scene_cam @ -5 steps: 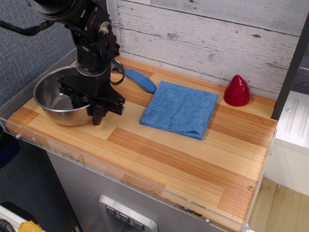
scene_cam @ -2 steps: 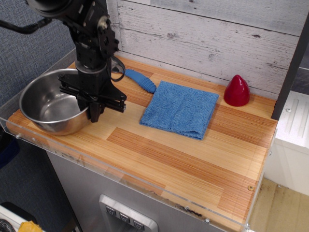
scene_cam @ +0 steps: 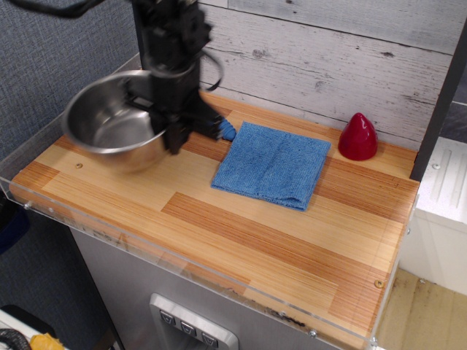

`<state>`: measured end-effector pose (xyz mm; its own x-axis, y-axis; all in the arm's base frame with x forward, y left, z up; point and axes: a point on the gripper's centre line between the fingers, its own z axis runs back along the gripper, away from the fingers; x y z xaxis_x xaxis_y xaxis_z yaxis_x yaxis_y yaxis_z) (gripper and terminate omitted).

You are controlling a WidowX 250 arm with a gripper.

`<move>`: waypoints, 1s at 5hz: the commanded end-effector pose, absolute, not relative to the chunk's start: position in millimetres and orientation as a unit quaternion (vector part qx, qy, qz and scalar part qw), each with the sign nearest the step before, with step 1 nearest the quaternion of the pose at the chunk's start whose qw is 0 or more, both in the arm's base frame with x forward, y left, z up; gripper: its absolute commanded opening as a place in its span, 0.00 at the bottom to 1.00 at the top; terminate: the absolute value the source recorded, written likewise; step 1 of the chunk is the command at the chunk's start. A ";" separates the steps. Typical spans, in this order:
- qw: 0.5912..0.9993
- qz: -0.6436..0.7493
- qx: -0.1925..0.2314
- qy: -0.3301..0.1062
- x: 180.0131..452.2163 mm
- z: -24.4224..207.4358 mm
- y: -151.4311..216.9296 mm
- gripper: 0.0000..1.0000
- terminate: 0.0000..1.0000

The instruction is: Put the bowl on the cloth.

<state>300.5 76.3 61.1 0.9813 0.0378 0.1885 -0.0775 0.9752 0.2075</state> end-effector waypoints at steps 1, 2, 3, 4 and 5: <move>0.980 -0.040 0.097 -0.169 335.7 103.5 26.6 0.00 0.00; 0.980 -0.070 0.085 -0.168 338.9 100.2 0.9 0.00 0.00; 0.980 -0.094 0.071 -0.162 336.2 93.6 -24.5 0.00 0.00; 0.979 -0.118 0.066 -0.151 335.6 84.0 -42.0 0.00 0.00; 0.979 -0.137 0.062 -0.140 339.0 71.7 -53.1 0.00 0.00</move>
